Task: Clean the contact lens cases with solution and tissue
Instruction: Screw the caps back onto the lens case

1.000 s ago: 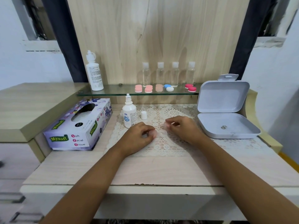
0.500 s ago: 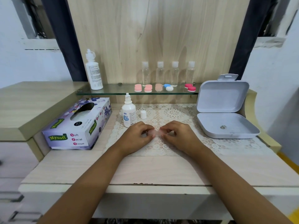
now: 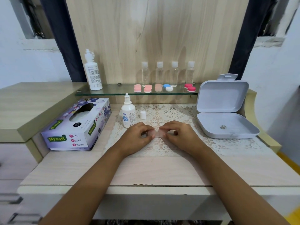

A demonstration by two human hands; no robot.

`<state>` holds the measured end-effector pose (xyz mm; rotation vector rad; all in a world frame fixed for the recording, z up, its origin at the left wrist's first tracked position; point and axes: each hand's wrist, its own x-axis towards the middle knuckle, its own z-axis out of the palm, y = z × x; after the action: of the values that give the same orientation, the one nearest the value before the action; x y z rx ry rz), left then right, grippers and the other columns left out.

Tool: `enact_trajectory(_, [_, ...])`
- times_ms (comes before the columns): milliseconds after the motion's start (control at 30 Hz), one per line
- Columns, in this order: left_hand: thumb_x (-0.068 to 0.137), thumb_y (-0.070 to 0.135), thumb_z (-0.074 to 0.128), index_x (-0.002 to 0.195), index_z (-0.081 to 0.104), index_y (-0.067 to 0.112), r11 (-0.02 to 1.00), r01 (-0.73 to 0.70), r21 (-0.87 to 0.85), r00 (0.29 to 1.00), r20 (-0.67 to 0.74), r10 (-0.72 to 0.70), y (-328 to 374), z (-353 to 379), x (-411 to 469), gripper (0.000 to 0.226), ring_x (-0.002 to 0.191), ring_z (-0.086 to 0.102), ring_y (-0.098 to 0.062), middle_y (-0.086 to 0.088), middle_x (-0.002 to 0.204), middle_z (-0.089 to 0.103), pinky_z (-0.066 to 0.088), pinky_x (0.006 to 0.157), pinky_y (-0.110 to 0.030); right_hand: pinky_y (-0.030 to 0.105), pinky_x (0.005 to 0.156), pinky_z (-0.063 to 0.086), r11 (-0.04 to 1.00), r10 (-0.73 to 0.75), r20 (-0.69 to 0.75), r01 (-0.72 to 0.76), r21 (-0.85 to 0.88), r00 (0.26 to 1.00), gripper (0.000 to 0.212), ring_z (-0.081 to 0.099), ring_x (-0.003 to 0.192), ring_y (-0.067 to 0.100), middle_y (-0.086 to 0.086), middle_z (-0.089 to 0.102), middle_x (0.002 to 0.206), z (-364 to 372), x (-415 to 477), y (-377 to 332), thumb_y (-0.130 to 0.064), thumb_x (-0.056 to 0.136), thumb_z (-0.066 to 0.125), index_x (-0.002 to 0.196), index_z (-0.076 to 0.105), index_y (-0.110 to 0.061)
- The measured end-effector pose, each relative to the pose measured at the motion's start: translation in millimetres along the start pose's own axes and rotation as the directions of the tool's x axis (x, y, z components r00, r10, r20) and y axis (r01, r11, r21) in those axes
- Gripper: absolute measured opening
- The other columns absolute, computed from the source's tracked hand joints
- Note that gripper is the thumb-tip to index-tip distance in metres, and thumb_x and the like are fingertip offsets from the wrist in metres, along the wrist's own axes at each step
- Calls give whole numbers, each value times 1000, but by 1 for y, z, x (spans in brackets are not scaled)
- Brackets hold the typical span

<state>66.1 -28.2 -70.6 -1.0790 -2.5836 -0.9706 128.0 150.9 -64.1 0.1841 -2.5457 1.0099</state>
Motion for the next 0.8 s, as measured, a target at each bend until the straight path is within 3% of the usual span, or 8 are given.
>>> enact_trajectory(167, [87,26,62,113,66,17,1000,-6,10,1000,2,6,1,0,-1,27,90,53,-9,5,91,55,41,81,-19,-2,74,36,1000,-10,21,10,-23,1000,24,55,86,0,-3,66,100,1,-1,-1,-14,81,68,104,71,-14])
enact_trajectory(367, [87,28,62,111,66,19,1000,-7,0,1000,8,7,2,0,-1,25,90,54,-9,1,94,57,42,81,-20,5,63,38,997,73,3,-73,-30,997,20,52,74,5,-7,58,82,2,0,-3,-23,76,74,94,66,-19])
enact_trajectory(533, [87,25,63,111,66,17,1000,-3,-7,1000,5,3,1,0,-1,26,89,53,-10,1,94,57,39,78,-15,11,75,37,997,51,41,-49,-59,998,29,53,87,7,-8,56,92,2,1,-1,-22,80,71,108,68,-16])
enact_trajectory(700, [86,24,64,112,66,17,1000,-8,-3,1000,1,8,0,0,0,27,90,54,-10,2,94,57,36,75,-8,-3,77,32,999,0,83,4,-50,997,30,52,93,3,-2,62,108,-2,-1,-1,-16,83,68,112,67,-13])
enact_trajectory(800, [86,23,64,113,66,16,1000,-11,-9,1000,5,11,0,1,0,27,90,54,-10,3,94,56,37,76,-8,-2,78,32,999,11,105,-7,-36,994,30,51,94,3,0,62,112,-3,0,-1,-15,84,66,114,66,-15])
